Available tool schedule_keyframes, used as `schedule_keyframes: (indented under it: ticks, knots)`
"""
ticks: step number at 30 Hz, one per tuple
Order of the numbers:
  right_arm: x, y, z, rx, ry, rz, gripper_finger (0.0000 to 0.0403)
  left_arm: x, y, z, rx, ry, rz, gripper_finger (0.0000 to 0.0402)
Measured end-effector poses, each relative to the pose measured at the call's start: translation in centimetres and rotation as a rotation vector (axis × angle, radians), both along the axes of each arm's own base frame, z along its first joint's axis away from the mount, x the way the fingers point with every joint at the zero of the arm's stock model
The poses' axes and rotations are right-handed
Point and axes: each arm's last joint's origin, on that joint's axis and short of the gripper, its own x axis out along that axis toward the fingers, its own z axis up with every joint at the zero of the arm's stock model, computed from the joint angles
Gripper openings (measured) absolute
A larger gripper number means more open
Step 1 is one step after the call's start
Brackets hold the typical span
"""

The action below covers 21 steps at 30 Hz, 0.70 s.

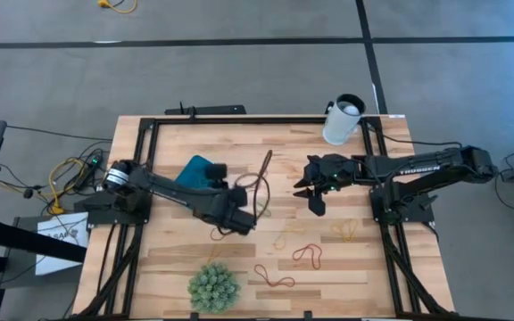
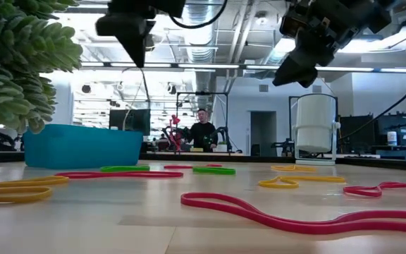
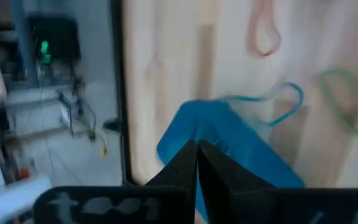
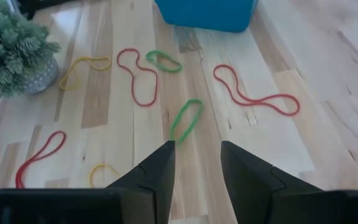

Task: Pick and place items into bin
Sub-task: Put the blue rubber band into the blue bin

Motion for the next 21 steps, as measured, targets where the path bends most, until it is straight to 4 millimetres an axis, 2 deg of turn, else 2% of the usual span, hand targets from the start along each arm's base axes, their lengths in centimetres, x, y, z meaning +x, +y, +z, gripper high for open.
schedule_keyframes:
  ticks: [5,10,16,21]
  knots:
    - [-0.2,0.0,-0.5,0.001,0.019,0.0,0.0123,-0.3,2.4,0.8,-0.025,-0.023,0.072,0.0]
    - [-0.2,0.1,-0.6,0.001,0.02,0.003,0.0123,-1.4,5.6,0.5,-0.008,-0.018,0.181,0.0]
    - [-0.2,0.1,-0.6,0.001,0.021,0.003,0.0123,-3.9,8.1,-1.8,-0.023,0.076,0.29,0.0]
    - [-0.2,0.1,-0.6,0.0,0.022,0.003,0.0123,-5.0,9.7,-5.0,-0.073,0.104,0.329,0.0]
